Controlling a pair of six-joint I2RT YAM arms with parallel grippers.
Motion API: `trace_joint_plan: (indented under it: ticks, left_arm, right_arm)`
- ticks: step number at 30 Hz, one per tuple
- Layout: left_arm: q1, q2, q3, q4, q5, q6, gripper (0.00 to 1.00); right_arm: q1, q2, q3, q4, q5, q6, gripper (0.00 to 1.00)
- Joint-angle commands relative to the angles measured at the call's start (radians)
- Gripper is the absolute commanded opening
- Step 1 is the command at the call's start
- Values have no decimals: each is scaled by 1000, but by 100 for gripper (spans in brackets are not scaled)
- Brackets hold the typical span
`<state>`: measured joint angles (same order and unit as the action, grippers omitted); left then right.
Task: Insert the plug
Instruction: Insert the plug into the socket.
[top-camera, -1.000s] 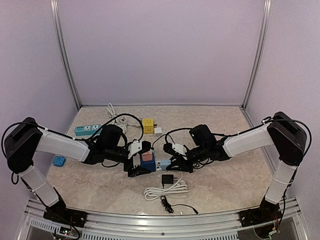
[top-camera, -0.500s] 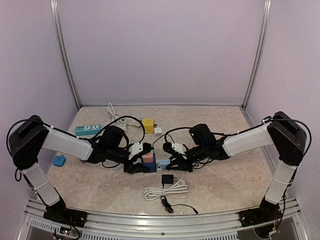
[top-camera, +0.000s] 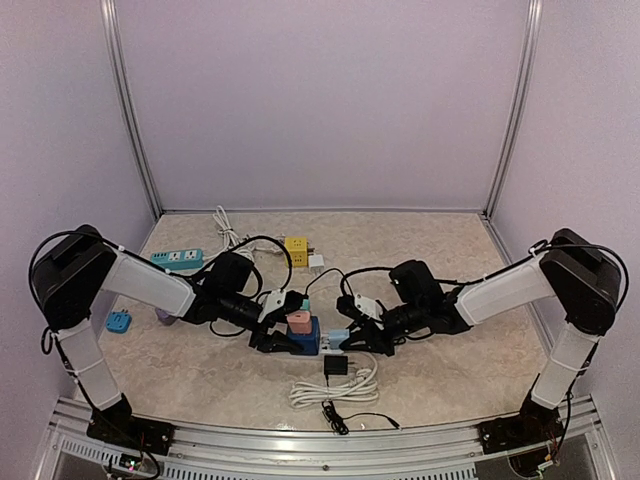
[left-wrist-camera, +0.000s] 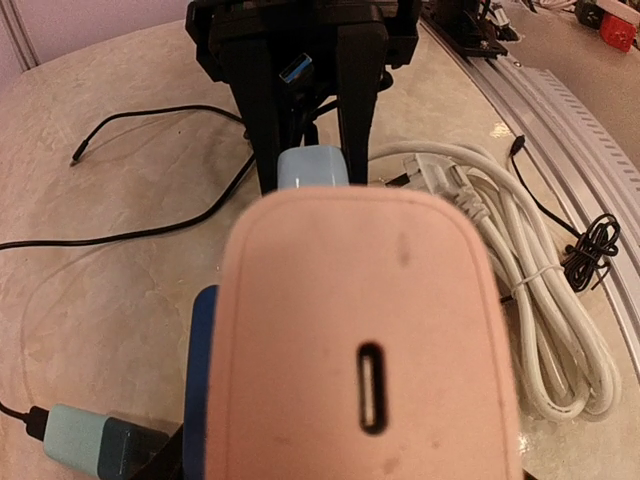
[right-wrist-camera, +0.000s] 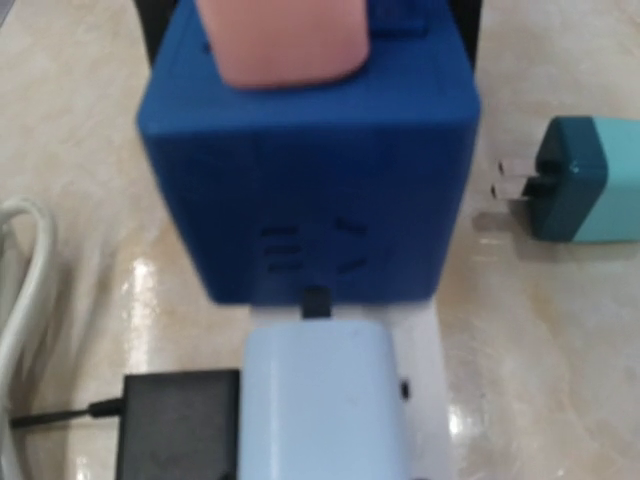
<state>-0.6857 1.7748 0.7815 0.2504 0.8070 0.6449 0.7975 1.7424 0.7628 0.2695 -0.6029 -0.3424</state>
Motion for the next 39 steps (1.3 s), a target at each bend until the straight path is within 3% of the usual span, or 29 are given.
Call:
trace_joint_plan:
  ticks: [1, 39]
  left_arm:
    - [-9, 61, 40, 1, 69, 43, 0]
    - [-25, 98, 47, 44, -25, 21, 0]
  right_arm:
    - [0, -5, -1, 74, -30, 30, 0]
    - [50, -20, -39, 258, -19, 172, 0]
